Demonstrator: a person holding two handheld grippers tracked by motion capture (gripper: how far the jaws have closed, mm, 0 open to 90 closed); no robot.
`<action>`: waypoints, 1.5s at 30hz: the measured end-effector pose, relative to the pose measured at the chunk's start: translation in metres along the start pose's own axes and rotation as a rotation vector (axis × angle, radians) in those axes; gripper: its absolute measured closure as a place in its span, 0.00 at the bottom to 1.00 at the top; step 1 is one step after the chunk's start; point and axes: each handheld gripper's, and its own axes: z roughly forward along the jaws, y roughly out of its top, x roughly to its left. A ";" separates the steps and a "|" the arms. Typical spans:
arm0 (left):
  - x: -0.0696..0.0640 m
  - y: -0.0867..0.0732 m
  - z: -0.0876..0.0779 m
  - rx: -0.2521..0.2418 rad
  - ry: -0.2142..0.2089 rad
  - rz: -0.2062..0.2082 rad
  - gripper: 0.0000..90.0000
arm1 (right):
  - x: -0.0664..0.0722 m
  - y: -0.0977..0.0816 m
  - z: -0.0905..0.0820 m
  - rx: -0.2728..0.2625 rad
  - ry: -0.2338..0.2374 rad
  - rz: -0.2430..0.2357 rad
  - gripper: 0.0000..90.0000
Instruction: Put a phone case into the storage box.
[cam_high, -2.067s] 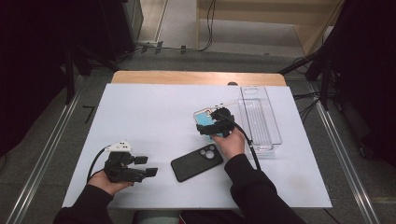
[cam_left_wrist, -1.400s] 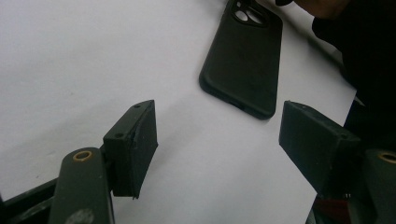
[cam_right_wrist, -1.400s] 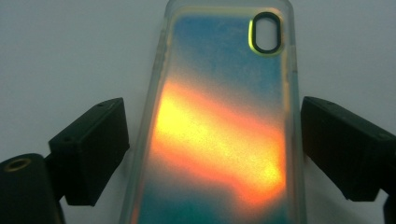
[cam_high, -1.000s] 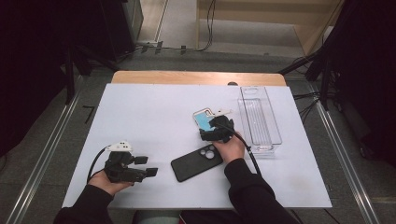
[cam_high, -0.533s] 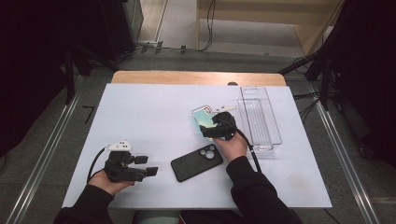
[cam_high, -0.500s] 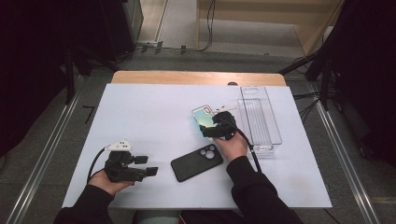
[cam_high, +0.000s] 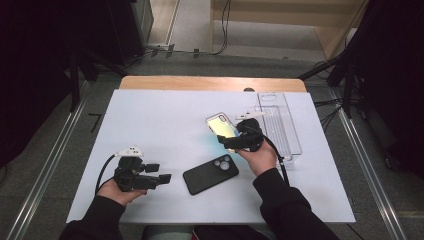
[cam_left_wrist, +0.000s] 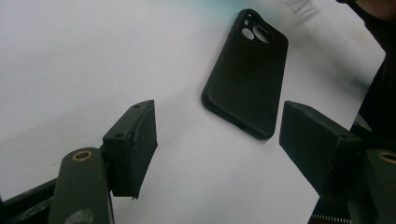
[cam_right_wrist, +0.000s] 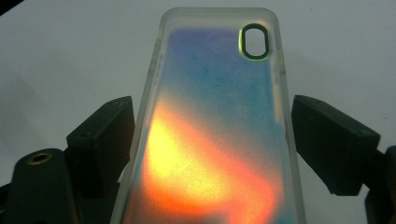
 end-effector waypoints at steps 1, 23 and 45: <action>-0.001 0.001 0.001 0.002 0.001 0.003 0.31 | 0.000 -0.001 -0.004 -0.003 0.009 0.001 0.16; -0.016 0.048 0.010 -0.009 -0.038 -0.080 0.31 | 0.016 -0.026 -0.028 -0.002 0.103 0.017 0.16; -0.026 0.078 0.031 -0.050 -0.013 -0.102 0.31 | 0.032 -0.033 -0.015 -0.071 0.138 0.106 0.16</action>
